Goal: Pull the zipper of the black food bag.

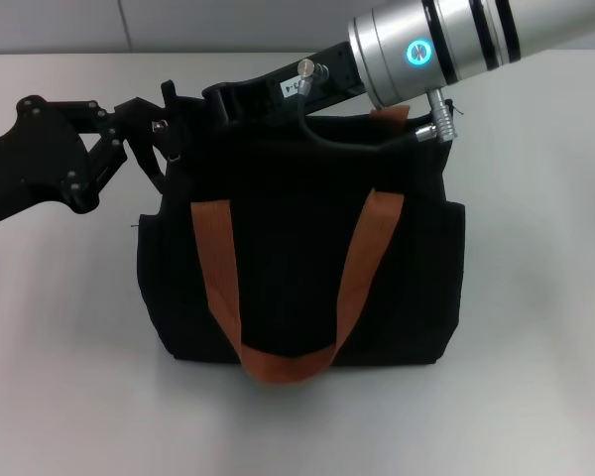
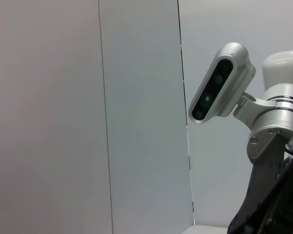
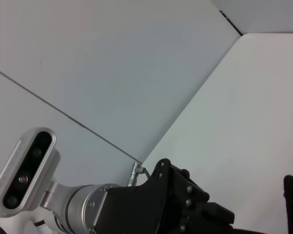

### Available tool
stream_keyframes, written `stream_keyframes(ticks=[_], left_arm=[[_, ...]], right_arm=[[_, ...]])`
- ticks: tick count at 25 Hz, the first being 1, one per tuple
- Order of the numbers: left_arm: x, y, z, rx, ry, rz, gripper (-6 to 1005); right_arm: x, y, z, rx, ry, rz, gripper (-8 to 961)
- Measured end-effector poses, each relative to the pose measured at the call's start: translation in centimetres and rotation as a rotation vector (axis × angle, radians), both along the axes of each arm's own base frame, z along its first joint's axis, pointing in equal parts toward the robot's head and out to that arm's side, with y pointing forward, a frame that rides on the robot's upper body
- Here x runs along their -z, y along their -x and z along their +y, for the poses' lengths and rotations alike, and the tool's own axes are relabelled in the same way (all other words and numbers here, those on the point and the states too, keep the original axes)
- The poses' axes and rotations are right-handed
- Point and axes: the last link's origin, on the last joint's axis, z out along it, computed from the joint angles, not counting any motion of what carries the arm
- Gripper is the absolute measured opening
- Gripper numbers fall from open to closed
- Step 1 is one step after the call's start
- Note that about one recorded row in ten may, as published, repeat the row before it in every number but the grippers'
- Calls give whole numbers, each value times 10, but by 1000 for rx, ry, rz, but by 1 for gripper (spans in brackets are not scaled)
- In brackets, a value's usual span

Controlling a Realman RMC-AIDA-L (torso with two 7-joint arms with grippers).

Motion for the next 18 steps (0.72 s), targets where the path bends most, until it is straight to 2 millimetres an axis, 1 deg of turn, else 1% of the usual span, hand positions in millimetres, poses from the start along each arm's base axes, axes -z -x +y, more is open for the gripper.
stream_keyframes(ticks=[3,9,18], left_arm=[[0,1,-1,-2,0,0,93],[0,1,-1,-3,0,0,96],[0,2,-2,-6,-1,1,100]], right_arm=[[-2,0,0,-5,-3,0,-3],[-3,0,-1,-20,-3,-23,-2],[-11,-1,-2,-29,-32,-66,-2]])
